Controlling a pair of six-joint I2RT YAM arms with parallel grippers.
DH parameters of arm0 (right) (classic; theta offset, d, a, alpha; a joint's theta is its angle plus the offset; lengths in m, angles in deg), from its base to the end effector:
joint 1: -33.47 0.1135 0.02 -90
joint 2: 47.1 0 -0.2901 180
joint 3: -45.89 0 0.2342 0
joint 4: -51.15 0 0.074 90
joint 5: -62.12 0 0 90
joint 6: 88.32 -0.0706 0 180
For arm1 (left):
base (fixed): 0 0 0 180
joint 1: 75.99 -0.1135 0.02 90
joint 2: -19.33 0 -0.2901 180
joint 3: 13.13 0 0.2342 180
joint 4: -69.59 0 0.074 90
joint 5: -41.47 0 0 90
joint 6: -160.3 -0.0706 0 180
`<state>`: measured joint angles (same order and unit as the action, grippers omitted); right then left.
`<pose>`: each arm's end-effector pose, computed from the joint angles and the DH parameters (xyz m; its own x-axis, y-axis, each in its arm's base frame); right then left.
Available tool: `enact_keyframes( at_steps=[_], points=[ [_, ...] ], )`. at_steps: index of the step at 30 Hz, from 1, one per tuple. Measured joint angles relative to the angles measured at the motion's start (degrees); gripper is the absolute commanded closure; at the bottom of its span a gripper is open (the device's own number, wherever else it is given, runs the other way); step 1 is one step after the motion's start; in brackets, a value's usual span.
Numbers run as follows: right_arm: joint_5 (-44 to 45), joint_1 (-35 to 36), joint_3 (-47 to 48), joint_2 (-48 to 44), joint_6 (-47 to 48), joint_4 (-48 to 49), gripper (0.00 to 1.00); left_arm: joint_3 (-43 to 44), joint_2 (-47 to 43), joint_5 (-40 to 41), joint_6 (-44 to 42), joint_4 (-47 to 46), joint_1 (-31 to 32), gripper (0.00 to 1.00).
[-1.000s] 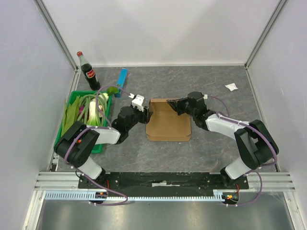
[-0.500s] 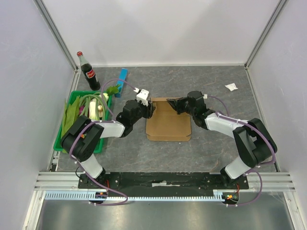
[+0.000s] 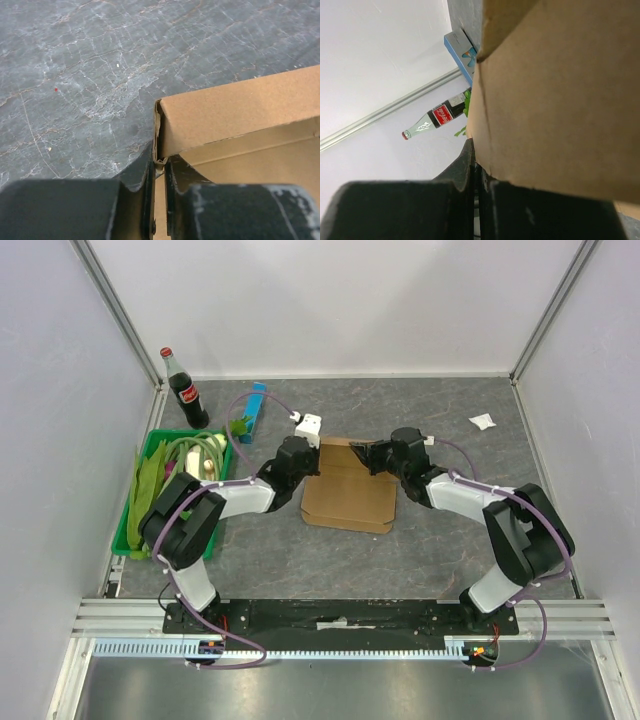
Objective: Fold the paper box
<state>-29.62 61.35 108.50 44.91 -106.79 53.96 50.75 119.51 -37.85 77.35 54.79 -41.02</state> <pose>0.3203 0.1719 0.2237 -0.3407 0.8923 0.2962 0.5310 -0.0774 0.8439 0.3299 -0.2148 0.2078 -0.3498 0.0975 -0.9317 0.3819 0.9230 -0.0468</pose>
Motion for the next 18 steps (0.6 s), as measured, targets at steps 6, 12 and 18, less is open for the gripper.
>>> enact_keyframes(
  at_steps=[6, 12, 18],
  points=[
    [0.7, 0.0, 0.1, 0.6, -1.6, 0.8, 1.00, 4.7, 1.8, 11.3, 6.5, 6.2, 3.1, 0.98],
    [0.7, 0.1, 0.1, 0.8, -2.8, 1.1, 1.00, 7.3, 3.3, 17.8, 9.8, 9.0, 5.3, 0.88],
    [0.5, 0.1, 0.1, 0.9, -3.4, 1.2, 1.00, 7.5, 3.7, 19.4, 9.9, 9.3, 5.6, 0.82]
  ],
)
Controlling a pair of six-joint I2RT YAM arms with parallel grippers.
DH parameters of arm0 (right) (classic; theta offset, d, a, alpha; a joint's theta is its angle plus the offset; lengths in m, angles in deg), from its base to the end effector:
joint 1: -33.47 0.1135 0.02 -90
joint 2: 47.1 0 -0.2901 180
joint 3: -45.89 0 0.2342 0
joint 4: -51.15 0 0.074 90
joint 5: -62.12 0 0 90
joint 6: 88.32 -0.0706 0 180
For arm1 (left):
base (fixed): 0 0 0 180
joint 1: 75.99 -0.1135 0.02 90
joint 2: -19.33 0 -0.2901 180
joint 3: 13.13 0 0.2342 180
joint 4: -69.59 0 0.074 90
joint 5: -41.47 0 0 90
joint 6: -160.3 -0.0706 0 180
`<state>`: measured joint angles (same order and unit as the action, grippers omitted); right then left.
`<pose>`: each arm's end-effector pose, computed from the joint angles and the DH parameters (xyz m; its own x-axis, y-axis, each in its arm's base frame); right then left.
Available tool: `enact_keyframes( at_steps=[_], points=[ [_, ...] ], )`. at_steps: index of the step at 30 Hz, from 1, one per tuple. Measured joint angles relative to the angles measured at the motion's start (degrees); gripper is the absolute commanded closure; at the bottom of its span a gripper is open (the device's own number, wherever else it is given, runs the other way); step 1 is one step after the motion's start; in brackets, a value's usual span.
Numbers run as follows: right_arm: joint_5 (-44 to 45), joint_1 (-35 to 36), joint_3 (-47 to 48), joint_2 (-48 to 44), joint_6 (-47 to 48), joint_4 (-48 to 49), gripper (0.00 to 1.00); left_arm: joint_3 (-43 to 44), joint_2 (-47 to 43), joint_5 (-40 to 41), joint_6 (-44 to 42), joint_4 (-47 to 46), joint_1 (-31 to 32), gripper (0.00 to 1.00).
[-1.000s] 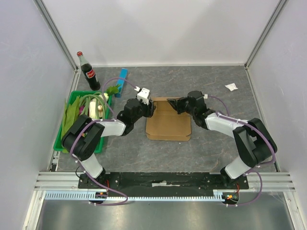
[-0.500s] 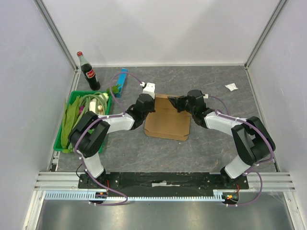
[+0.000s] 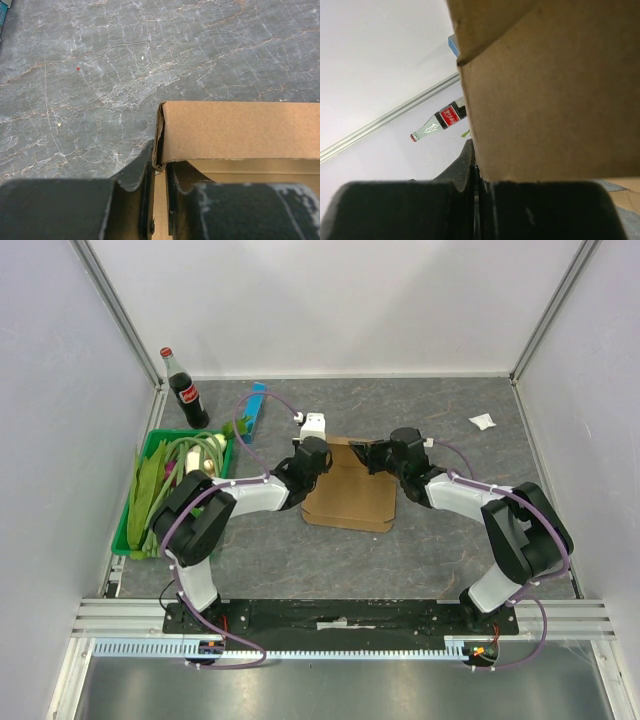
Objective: Fold the paper box
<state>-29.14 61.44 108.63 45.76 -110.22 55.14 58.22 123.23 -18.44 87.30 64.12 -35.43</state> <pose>0.3233 0.1734 0.2220 -0.3062 0.8877 0.3439 0.5423 -0.1342 0.8294 0.3325 -0.2380 0.2076 -0.3961 0.0060 -0.9182 0.1126 0.9928 -0.0421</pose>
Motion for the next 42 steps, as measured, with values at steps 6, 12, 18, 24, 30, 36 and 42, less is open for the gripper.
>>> enact_keyframes(
  at_steps=[6, 12, 18, 24, 30, 36, 42],
  points=[
    [-0.8, 0.3, 0.0, 0.0, 0.0, 0.0, 1.00, 0.1, 1.9, 1.2, 0.0, 0.3, 0.0, 0.71],
    [-1.1, 0.7, -0.1, 0.0, -0.1, 0.2, 1.00, 0.1, 3.9, 1.6, 0.0, 1.4, 0.1, 0.85],
    [-0.2, 0.8, -0.2, 0.0, -0.2, 0.4, 1.00, 2.8, 4.8, 3.3, 1.5, 4.9, 0.3, 0.98],
    [4.2, 1.3, -0.3, 0.0, -0.7, 0.8, 1.00, 13.9, 8.8, 7.0, 12.9, 21.4, 1.4, 0.98],
    [5.1, 2.4, -1.0, 0.0, -0.9, 1.9, 1.00, 11.5, 7.1, 7.5, 14.9, 21.3, 1.6, 0.57],
    [2.8, 3.9, -1.6, -0.6, 0.5, 1.7, 1.00, -6.6, -4.4, 0.5, 10.4, 13.3, -0.5, 0.19],
    [2.1, 3.9, -1.6, -0.8, 1.1, 1.6, 1.00, -19.3, -18.4, -7.8, 7.7, 2.1, -2.0, 0.43]
  ],
)
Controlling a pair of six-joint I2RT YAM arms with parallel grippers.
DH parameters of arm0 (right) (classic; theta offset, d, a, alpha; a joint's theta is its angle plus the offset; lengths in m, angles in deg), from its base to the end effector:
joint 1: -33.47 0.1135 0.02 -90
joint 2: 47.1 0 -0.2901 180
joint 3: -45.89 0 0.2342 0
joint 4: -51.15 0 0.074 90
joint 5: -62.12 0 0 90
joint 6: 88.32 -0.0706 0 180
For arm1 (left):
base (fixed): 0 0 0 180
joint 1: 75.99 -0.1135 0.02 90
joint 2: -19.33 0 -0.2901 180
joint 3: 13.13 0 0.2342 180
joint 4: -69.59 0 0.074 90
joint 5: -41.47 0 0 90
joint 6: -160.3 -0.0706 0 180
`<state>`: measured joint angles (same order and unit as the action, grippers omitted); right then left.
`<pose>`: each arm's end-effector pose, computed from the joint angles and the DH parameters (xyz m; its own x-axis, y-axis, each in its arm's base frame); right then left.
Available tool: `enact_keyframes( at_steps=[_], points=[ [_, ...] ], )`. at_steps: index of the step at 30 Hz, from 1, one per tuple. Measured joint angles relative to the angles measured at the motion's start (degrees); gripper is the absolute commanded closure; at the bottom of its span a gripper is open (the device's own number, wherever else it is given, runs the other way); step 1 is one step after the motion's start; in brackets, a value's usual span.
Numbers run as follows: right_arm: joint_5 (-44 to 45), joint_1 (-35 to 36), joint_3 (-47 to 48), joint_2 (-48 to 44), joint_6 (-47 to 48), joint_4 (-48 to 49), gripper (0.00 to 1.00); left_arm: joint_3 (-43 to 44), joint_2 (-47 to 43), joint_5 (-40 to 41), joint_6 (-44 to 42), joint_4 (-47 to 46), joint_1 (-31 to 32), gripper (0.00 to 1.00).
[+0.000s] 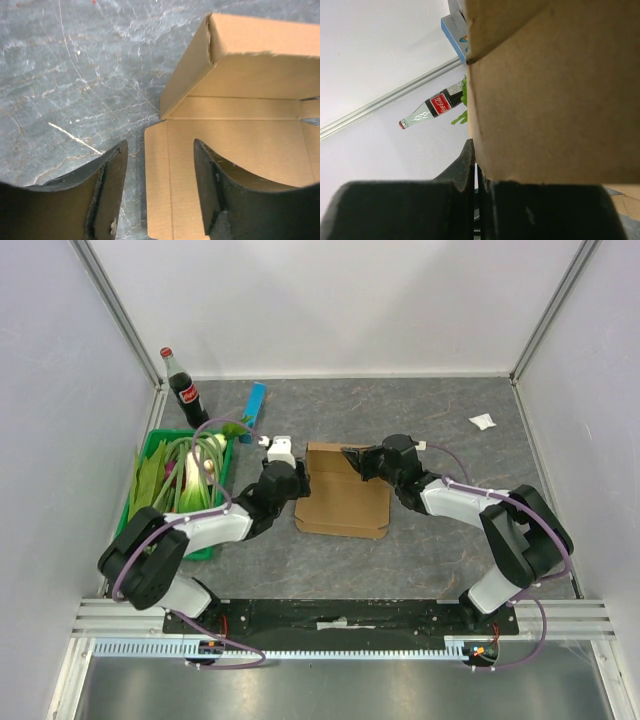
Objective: Fold the paper box
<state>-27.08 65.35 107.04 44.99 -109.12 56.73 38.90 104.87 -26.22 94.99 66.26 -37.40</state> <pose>0.3080 0.1904 0.2211 -0.3545 0.8803 0.3153 0.5237 -0.0924 0.8469 0.2615 -0.1744 0.2034 -0.4909 -0.1027 -0.8651 0.1271 0.9740 -0.1877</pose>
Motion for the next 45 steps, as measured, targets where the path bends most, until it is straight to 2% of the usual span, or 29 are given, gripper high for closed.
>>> enact_keyframes(
  at_steps=[2, 4, 7, 15, 20, 24, 28, 30, 31, 33, 37, 41, 45],
  points=[
    [-0.1, 0.0, 0.0, -0.1, 0.2, -0.1, 1.00, -2.0, -2.1, -1.6, -0.5, -3.2, -0.9, 0.49],
    [-0.2, 0.0, 0.0, -0.2, 0.3, -0.3, 1.00, -2.6, -2.6, -2.4, -1.1, -5.1, -1.9, 0.48],
    [-0.4, 0.0, 0.0, -0.2, 0.3, -0.4, 1.00, -2.6, -2.3, -3.1, -2.3, -6.4, -2.8, 0.35],
    [-0.9, 0.0, 0.0, -0.2, 0.4, -0.4, 1.00, 0.9, 1.6, -4.6, -4.3, -8.6, -2.8, 0.36],
    [-1.0, 0.0, 0.0, -0.2, 1.4, -0.5, 0.97, 1.5, 2.1, -6.7, -4.4, -9.4, -2.8, 0.22],
    [-1.0, 0.0, 0.0, -0.2, 3.5, -0.2, 0.97, 0.4, -2.9, -10.1, -2.8, -6.4, -3.3, 0.13],
    [-1.0, 0.2, -0.9, -0.2, 5.6, 1.6, 1.00, -2.9, -12.5, -17.1, 3.2, -3.6, -8.9, 0.19],
    [-1.0, 0.2, -2.2, -0.2, 6.3, 3.8, 1.00, -3.9, -15.6, -21.2, 6.5, -2.7, -13.5, 0.28],
    [-1.0, 0.3, -2.8, -0.2, 6.4, 4.9, 1.00, -4.0, -16.2, -22.6, 7.7, -2.3, -15.2, 0.37],
    [-0.9, 0.5, -3.7, -0.2, 6.7, 6.6, 1.00, -4.0, -16.3, -24.5, 8.9, -1.8, -17.1, 0.39],
    [-0.5, 0.7, -4.3, -0.2, 7.6, 7.9, 1.00, -4.4, -15.8, -27.0, 9.0, -2.0, -16.3, 0.39],
    [0.5, 1.0, -4.2, -0.2, 9.1, 7.7, 1.00, -4.7, -12.2, -26.0, 6.9, -3.0, -13.5, 0.38],
    [1.2, 1.3, -4.0, -0.2, 10.2, 7.7, 1.00, -4.7, -8.3, -21.6, 3.6, -3.0, -8.7, 0.49]
  ],
)
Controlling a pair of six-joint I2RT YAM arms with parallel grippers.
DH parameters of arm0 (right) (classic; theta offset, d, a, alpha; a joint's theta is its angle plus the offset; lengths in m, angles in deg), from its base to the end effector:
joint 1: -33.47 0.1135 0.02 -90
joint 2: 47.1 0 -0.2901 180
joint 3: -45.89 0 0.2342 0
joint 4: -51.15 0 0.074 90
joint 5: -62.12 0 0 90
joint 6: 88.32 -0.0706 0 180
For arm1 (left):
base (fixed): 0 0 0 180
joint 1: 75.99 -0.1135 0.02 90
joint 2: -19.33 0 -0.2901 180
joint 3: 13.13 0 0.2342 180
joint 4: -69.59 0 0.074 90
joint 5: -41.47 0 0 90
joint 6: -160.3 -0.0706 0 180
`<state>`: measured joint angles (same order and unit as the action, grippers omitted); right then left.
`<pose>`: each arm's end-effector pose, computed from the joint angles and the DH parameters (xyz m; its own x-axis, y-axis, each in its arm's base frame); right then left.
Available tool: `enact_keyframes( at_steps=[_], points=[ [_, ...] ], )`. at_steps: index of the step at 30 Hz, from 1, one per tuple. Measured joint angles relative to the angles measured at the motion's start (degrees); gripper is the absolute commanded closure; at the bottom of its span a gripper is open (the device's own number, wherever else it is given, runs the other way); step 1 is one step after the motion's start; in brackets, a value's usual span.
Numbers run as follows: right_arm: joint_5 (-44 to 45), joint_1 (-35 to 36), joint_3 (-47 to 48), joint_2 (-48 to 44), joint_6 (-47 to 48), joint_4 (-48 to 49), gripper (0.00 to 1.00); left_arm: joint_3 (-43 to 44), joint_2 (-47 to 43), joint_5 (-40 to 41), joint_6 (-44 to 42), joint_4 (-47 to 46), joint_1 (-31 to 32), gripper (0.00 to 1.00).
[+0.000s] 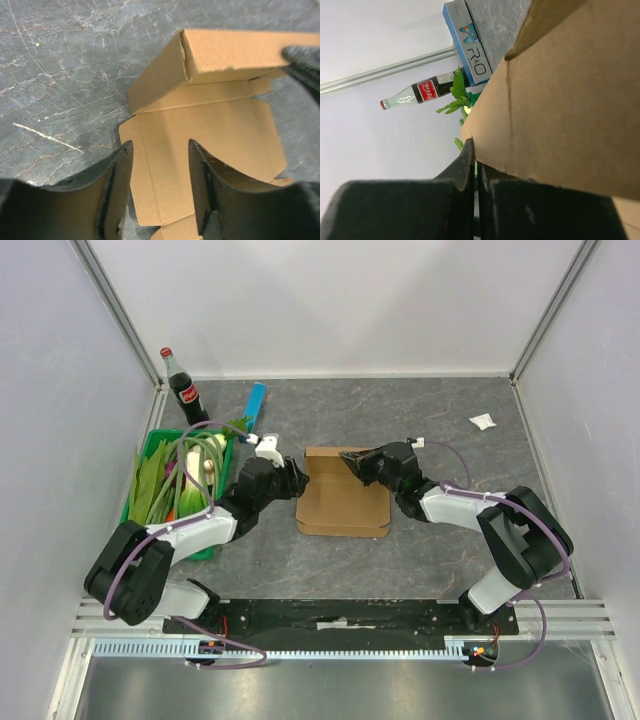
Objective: Fold the paper box
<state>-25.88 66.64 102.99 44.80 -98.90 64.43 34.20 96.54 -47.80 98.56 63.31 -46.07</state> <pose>0.2997 0.1929 0.2168 -0.4544 0.8766 0.1582 0.3972 0.0404 0.9168 0.2530 -0.1445 0.2218 -0.5370 -0.2372 -0.8096 0.2661 0.8630 -0.4294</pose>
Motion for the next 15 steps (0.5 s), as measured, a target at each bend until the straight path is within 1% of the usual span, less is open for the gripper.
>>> enact_keyframes(
  at_steps=[3, 7, 8, 9, 10, 15],
  points=[
    [0.4, 0.0, 0.1, 0.0, 0.3, -0.1, 1.00, 0.9, 2.8, 5.6, -3.7, 0.0, 3.8, 0.49],
    [0.5, 0.0, 0.3, 0.0, 0.7, -0.3, 1.00, 4.7, 7.9, 13.4, -8.6, -0.3, 7.8, 0.50],
    [0.5, 0.1, 0.3, 0.0, 0.7, -0.3, 1.00, 5.5, 9.0, 14.8, -9.4, -0.5, 8.3, 0.52],
    [0.5, 0.1, 0.3, 0.0, 0.7, -0.3, 1.00, 6.3, 9.9, 16.0, -10.0, -0.7, 8.7, 0.57],
    [0.5, 0.1, 0.3, 0.0, 0.7, -0.3, 1.00, 7.0, 10.8, 17.4, -10.4, -0.8, 8.8, 0.58],
    [0.4, 0.2, 0.5, 0.0, 0.7, -0.6, 1.00, 10.9, 15.1, 23.1, -11.3, -0.3, 8.8, 0.60]
  ],
)
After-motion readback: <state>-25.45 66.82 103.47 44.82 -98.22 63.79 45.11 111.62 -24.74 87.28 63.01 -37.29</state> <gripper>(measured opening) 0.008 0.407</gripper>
